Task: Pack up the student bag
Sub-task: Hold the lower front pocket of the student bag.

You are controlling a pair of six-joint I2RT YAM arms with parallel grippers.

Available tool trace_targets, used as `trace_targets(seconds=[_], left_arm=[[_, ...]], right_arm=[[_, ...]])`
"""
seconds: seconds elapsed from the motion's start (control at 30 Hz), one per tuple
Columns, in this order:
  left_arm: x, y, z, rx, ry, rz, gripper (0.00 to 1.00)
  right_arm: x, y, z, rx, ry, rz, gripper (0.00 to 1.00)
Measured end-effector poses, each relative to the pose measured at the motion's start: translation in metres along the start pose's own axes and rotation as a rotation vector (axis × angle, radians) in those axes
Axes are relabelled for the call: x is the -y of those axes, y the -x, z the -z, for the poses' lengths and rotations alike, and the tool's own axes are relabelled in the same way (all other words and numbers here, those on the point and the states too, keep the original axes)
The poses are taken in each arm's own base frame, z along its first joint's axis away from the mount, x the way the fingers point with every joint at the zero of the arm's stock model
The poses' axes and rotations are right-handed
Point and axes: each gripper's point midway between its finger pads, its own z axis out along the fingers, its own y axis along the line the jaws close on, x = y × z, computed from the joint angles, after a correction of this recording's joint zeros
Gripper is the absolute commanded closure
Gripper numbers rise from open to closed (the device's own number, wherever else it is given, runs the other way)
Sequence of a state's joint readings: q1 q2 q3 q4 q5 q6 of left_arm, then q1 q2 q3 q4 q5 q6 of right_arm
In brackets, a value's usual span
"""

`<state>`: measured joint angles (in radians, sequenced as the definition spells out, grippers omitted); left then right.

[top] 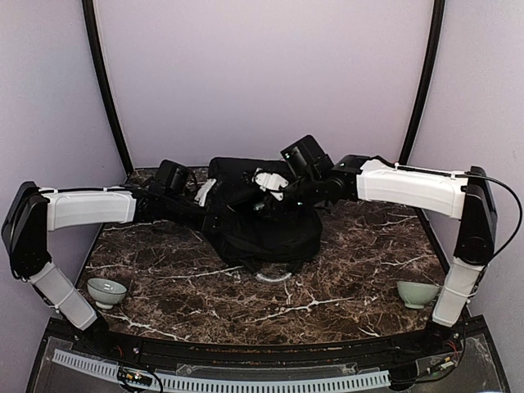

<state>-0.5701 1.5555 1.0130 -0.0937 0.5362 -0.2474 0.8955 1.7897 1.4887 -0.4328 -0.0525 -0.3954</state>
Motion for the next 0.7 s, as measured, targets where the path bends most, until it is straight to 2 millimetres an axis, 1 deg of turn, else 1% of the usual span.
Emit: trace_targets(seconds=[0.1, 0.17, 0.23, 0.3, 0.33, 0.37, 0.47, 0.53, 0.67, 0.7], left_arm=[[0.01, -0.009, -0.015, -0.028, -0.021, -0.029, 1.0], [0.015, -0.013, -0.021, -0.031, -0.034, -0.05, 1.0], [0.019, -0.015, -0.025, -0.028, -0.04, -0.069, 1.0], [0.02, -0.017, -0.026, -0.027, -0.039, -0.076, 1.0], [0.02, -0.017, -0.026, -0.026, -0.038, -0.078, 1.0], [0.019, -0.017, -0.027, -0.026, -0.037, -0.078, 0.96], [0.019, -0.018, -0.028, -0.027, -0.034, -0.075, 0.66], [0.019, -0.021, -0.028, -0.037, -0.03, -0.058, 0.53], [0.018, -0.027, -0.029, -0.054, 0.0, -0.028, 0.4], [0.018, -0.027, -0.028, -0.055, 0.006, -0.018, 0.39]], right_arm=[[0.008, 0.018, 0.007, 0.066, 0.109, -0.132, 0.64], [0.015, 0.026, 0.004, 0.1, 0.164, -0.199, 0.66], [0.017, 0.025, -0.005, 0.106, 0.219, -0.252, 0.67], [0.015, 0.016, -0.018, 0.089, 0.276, -0.305, 0.67], [0.012, 0.009, -0.026, 0.068, 0.31, -0.332, 0.67], [0.008, 0.003, -0.033, 0.051, 0.337, -0.352, 0.67], [-0.004, -0.006, -0.048, 0.011, 0.407, -0.396, 0.66], [-0.007, -0.004, -0.057, 0.004, 0.443, -0.421, 0.66], [-0.007, 0.005, -0.062, 0.015, 0.472, -0.448, 0.66], [-0.007, 0.006, -0.061, 0.017, 0.475, -0.452, 0.65]])
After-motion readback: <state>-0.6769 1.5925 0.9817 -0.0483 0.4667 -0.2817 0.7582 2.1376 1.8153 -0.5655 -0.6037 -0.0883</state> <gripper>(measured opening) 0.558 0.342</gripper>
